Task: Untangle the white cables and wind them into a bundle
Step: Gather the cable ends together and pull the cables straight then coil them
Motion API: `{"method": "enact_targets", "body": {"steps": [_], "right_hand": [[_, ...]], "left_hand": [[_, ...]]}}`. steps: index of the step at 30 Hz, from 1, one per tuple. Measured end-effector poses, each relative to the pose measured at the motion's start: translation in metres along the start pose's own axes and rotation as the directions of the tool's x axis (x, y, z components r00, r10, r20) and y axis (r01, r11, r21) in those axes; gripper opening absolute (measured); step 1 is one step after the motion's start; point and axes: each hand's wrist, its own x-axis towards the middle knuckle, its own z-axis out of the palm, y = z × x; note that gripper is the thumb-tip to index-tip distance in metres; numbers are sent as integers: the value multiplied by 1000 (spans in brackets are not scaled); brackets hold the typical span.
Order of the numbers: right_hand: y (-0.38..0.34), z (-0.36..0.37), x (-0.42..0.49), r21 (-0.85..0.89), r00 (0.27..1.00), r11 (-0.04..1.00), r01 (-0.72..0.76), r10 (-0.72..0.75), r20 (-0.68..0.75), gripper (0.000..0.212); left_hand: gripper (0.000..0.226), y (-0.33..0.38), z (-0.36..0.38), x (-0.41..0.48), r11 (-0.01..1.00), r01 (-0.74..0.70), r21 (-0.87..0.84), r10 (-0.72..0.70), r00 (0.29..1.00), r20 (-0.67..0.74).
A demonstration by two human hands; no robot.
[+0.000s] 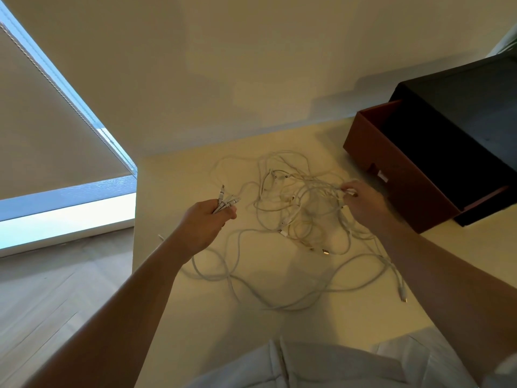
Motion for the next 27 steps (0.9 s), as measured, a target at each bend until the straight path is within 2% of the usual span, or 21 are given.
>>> {"method": "enact_targets", "body": {"steps": [3,6,8,10,14,16,19,21,22,25,27], "right_hand": [[6,2,1,-216,997,973,81,-80,13,17],[4,-1,1,-473,982,871,130,-180,-62,13],[2,-2,-1,-553,965,813,179,-256,-64,17],[2,-1,-1,-508,945,826,244,-320,-65,23],[4,2,-5,-284,920,904,320,-368,-135,29],[6,-3,-9,-309,902,879,363,-414,-120,27],[10,-14,-13,-367,867,792,488,-490,94,24],[10,-19,-17,-283,814,767,576,-506,285,25],[9,-18,-19,-267,799,768,583,-482,359,25],[11,-6,-27,-376,767,723,579,-326,553,20],[19,6,-33,-431,744,700,569,-215,633,17]], "left_hand": [[23,-2,-1,-1,1000,-2,-15,2,1000,1],[23,-2,-1,-1,1000,0,-12,0,1000,-6],[23,-2,-1,-1,1000,-9,-8,9,1000,-5],[23,-2,-2,0,1000,-10,-3,10,1000,-11],[23,-5,-6,2,1000,5,-8,-5,1000,-23],[23,-8,-9,3,1000,12,-26,-12,1000,-23],[23,-10,-11,5,999,20,-28,-20,999,-30],[23,-9,-10,7,999,17,-28,-18,1000,-26],[23,-7,-9,7,1000,14,-27,-14,1000,-22],[22,-5,-7,9,1000,7,-21,-7,1000,-13],[23,-5,-6,9,999,9,-33,-9,1000,-1]]}}
